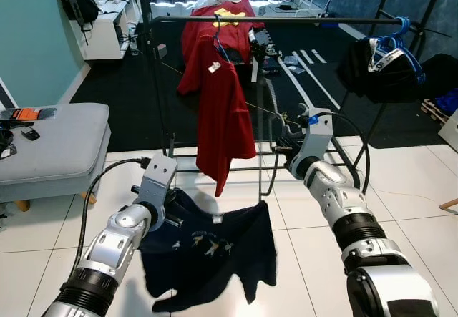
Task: Hang hanger
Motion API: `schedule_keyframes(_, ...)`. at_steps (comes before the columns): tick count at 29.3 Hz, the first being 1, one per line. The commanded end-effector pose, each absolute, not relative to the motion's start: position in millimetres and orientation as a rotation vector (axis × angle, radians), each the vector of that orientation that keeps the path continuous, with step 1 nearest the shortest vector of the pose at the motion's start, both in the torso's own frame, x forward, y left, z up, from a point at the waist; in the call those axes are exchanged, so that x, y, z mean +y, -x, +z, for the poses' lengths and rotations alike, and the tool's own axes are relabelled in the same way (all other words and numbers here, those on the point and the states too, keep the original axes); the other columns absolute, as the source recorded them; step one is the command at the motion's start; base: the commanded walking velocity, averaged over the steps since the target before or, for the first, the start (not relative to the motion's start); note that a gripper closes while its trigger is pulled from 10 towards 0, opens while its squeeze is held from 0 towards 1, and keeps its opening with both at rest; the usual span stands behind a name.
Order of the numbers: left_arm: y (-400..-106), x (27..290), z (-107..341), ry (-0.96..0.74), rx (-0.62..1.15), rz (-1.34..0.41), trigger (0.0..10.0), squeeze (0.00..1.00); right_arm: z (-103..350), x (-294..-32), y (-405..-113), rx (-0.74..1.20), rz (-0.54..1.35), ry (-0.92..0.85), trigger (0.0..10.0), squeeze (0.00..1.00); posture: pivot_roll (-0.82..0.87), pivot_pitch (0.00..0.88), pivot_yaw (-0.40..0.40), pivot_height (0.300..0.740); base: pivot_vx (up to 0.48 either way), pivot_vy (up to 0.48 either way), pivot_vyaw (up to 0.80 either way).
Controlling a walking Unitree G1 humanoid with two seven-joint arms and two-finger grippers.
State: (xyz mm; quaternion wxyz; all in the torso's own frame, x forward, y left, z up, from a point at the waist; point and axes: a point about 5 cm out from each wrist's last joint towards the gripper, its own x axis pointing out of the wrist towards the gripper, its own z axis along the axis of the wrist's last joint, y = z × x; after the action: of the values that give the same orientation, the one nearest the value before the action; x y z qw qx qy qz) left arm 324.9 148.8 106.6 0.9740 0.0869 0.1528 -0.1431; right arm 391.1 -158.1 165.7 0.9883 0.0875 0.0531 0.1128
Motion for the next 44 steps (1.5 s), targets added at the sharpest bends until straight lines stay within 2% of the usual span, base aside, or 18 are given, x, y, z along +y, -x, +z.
schedule_keyframes(1,-322,150,101,-0.166,0.321,-0.284,0.0,0.0,181,-151,-394,0.037,0.251,0.185,0.0,0.0,0.01,0.056,-0.021,0.74,0.0,0.0,0.0)
schedule_keyframes(2,-322,148,100,-0.156,0.322,-0.287,0.0,0.0,182,-148,-397,0.069,0.221,-0.161,0.0,0.0,0.01,0.055,-0.021,0.74,0.0,0.0,0.0)
schedule_keyframes(4,-321,147,98,-0.159,0.324,-0.293,0.0,0.0,178,-149,-395,0.048,0.191,-0.131,0.0,0.0,0.03,0.056,-0.028,0.74,0.0,0.0,0.0)
schedule_keyframes(5,-321,147,98,-0.162,0.324,-0.295,0.0,0.0,178,-146,-394,0.015,0.262,0.362,0.0,0.0,0.01,0.05,-0.022,0.74,0.0,0.0,0.0)
schedule_keyframes(7,-321,147,98,-0.162,0.324,-0.295,0.0,0.0,178,-146,-394,0.015,0.262,0.362,0.0,0.0,0.01,0.05,-0.022,0.74,0.0,0.0,0.0)
schedule_keyframes(8,-321,145,98,-0.159,0.325,-0.296,0.0,0.0,177,-149,-397,0.097,0.161,-0.207,0.0,0.0,0.01,0.053,-0.025,0.74,0.0,0.0,0.0)
schedule_keyframes(9,-321,145,98,-0.159,0.325,-0.296,0.0,0.0,177,-149,-397,0.097,0.161,-0.207,0.0,0.0,0.01,0.053,-0.025,0.74,0.0,0.0,0.0)
schedule_keyframes(10,-320,144,96,-0.178,0.332,-0.315,0.0,0.0,170,-137,-394,0.07,0.277,0.483,0.0,0.0,0.0,0.052,-0.021,0.74,0.0,0.0,0.0)
schedule_keyframes(12,-320,144,96,-0.178,0.332,-0.315,0.0,0.0,170,-137,-394,0.07,0.277,0.483,0.0,0.0,0.0,0.052,-0.021,0.74,0.0,0.0,0.0)
schedule_keyframes(16,-317,136,88,-0.192,0.371,-0.372,0.0,0.0,94,-137,-362,0.217,0.46,0.677,0.0,0.0,0.0,0.066,-0.022,0.74,0.0,0.0,0.0)
schedule_keyframes(21,-316,132,89,-0.183,0.373,-0.389,0.0,0.0,67,-119,-348,0.304,0.542,0.499,0.0,0.0,0.02,0.072,-0.039,0.74,0.0,0.0,0.0)
schedule_keyframes(30,-310,131,82,-0.175,0.409,-0.411,0.0,0.0,61,-112,-344,0.327,0.568,0.474,0.0,0.0,0.01,0.079,-0.036,0.74,0.0,0.0,0.0)
schedule_keyframes(31,-310,131,81,-0.175,0.41,-0.415,0.0,0.0,72,-111,-349,0.22,0.543,0.554,0.0,0.0,0.01,0.079,-0.035,0.74,0.0,0.0,0.0)
schedule_keyframes(32,-312,131,84,-0.173,0.379,-0.392,0.0,0.0,114,-107,-360,-0.137,0.44,0.657,0.0,0.0,0.02,0.083,-0.037,0.74,0.0,0.0,0.0)
schedule_keyframes(34,-312,131,84,-0.173,0.379,-0.392,0.0,0.0,114,-107,-360,-0.137,0.44,0.657,0.0,0.0,0.02,0.083,-0.037,0.74,0.0,0.0,0.0)
schedule_keyframes(36,-317,133,91,-0.16,0.33,-0.352,0.0,0.0,176,-100,-358,-0.595,0.322,0.729,0.0,0.0,0.01,0.081,-0.036,0.74,0.0,0.0,0.0)
schedule_keyframes(38,-319,134,94,-0.153,0.312,-0.338,0.0,0.0,199,-95,-352,-0.773,0.289,0.766,0.0,0.0,0.01,0.081,-0.036,0.74,0.0,0.0,0.0)
schedule_keyframes(44,-318,131,92,-0.157,0.32,-0.351,0.0,0.0,197,-90,-347,-0.819,0.331,0.822,0.0,0.0,0.01,0.08,-0.04,0.74,0.0,0.0,0.0)
